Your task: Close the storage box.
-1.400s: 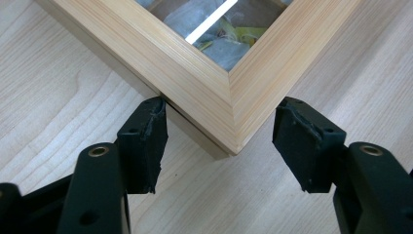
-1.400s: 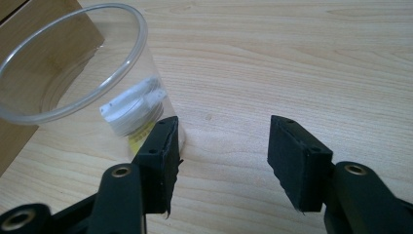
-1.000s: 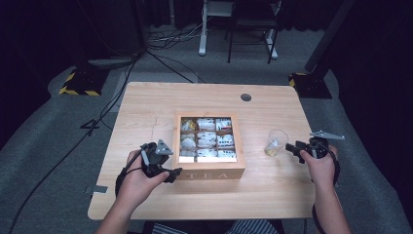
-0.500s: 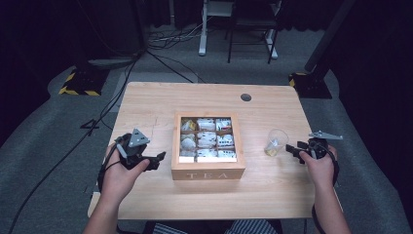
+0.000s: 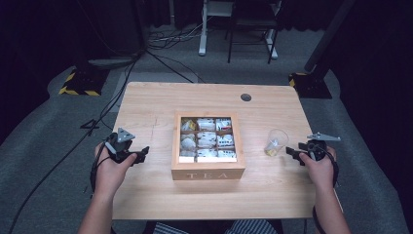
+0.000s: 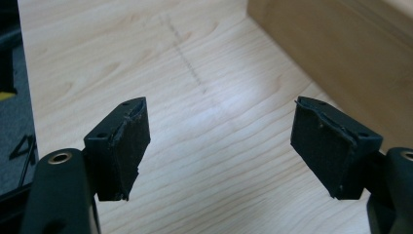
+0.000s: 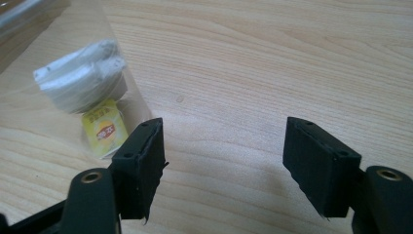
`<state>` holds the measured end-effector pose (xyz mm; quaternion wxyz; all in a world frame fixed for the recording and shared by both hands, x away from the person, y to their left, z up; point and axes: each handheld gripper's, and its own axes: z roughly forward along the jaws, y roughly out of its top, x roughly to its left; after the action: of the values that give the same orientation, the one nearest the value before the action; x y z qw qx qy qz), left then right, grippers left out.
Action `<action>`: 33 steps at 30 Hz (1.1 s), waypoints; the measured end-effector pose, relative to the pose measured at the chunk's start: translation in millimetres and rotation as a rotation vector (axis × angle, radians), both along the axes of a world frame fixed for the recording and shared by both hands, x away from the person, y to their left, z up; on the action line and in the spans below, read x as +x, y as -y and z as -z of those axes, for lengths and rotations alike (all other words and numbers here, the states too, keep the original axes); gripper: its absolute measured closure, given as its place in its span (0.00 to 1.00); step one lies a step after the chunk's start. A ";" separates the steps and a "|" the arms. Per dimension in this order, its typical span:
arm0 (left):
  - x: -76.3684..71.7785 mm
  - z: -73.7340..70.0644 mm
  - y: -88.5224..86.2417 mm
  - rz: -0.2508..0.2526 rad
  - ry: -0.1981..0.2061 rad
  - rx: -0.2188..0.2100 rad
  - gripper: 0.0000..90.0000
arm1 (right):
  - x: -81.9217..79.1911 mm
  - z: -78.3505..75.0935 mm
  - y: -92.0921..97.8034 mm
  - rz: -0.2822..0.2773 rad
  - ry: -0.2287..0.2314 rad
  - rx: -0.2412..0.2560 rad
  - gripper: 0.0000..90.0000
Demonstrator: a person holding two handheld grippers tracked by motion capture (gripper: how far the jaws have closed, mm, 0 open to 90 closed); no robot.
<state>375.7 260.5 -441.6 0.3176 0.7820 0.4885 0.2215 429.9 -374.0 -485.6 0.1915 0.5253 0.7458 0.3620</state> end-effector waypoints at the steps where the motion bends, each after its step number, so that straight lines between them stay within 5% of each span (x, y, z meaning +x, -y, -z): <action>1: 1.8 3.9 -2.4 -0.007 -0.002 0.004 0.25 | 0.3 1.1 0.3 0.000 0.001 -0.001 0.36; 14: 13.4 41.0 -18.5 -0.103 -0.034 -0.013 0.24 | 0.8 14.8 9.0 0.038 0.019 -0.011 0.35; 17: 16.4 46.8 -16.6 -0.123 -0.043 0.038 0.24 | 0.3 15.8 9.4 0.042 0.030 -0.018 0.34; 23: 19.9 53.5 -13.2 -0.128 -0.076 0.057 0.22 | -0.7 16.6 9.1 0.049 0.036 -0.029 0.33; 29: 23.3 59.8 -14.9 -0.121 -0.081 -0.034 0.20 | -1.5 17.3 7.1 0.043 0.038 -0.064 0.28; 33: 23.3 62.8 -15.2 -0.123 -0.057 -0.044 0.14 | -1.2 17.9 4.0 0.040 0.034 -0.094 0.21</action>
<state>399.0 275.8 -504.4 0.3065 0.7494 0.5490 0.2074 428.8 -377.9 -503.4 0.2357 0.5244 0.7481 0.3313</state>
